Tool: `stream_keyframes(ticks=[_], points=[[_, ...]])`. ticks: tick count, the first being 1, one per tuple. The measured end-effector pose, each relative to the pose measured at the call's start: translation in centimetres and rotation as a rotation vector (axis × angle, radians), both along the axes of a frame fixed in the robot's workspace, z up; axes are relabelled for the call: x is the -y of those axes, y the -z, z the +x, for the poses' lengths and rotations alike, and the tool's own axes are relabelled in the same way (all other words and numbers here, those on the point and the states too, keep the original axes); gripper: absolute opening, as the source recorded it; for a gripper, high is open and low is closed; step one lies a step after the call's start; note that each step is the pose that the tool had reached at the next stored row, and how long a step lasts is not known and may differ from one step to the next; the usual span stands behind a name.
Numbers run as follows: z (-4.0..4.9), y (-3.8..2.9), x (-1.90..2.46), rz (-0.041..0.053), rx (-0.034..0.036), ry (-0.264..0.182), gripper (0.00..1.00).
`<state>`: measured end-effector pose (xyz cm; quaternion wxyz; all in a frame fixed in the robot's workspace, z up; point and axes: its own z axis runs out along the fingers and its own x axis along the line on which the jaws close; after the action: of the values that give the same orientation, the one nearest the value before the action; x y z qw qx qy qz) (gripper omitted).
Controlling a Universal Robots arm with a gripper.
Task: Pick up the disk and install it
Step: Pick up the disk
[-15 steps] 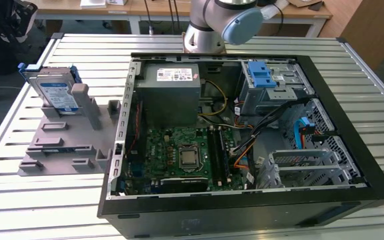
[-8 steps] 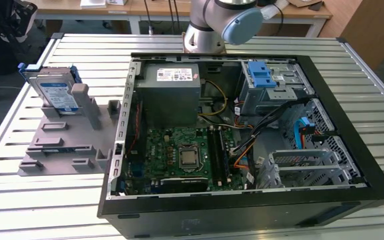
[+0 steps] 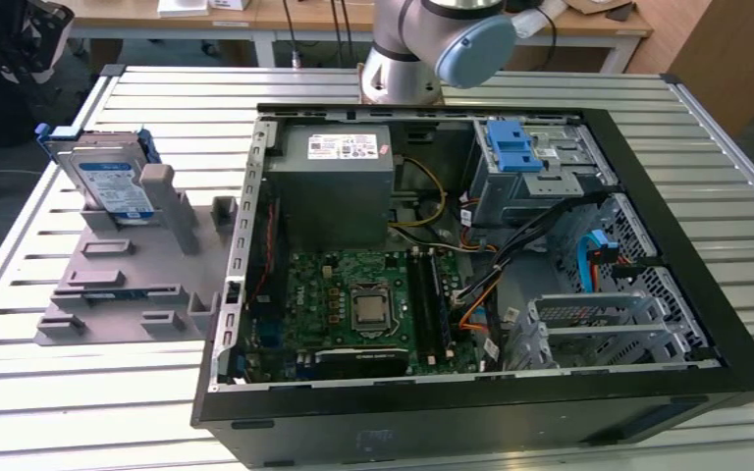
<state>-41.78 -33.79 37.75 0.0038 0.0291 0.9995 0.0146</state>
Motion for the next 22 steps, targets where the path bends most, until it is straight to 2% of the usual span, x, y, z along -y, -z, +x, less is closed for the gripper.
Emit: stream_keyframes(ticks=[19,22], points=[[0.00,0.27,0.00,0.0000,0.0002,-0.336,0.11],[0.00,0.28,0.00,0.0000,0.0003,-0.375,0.11]])
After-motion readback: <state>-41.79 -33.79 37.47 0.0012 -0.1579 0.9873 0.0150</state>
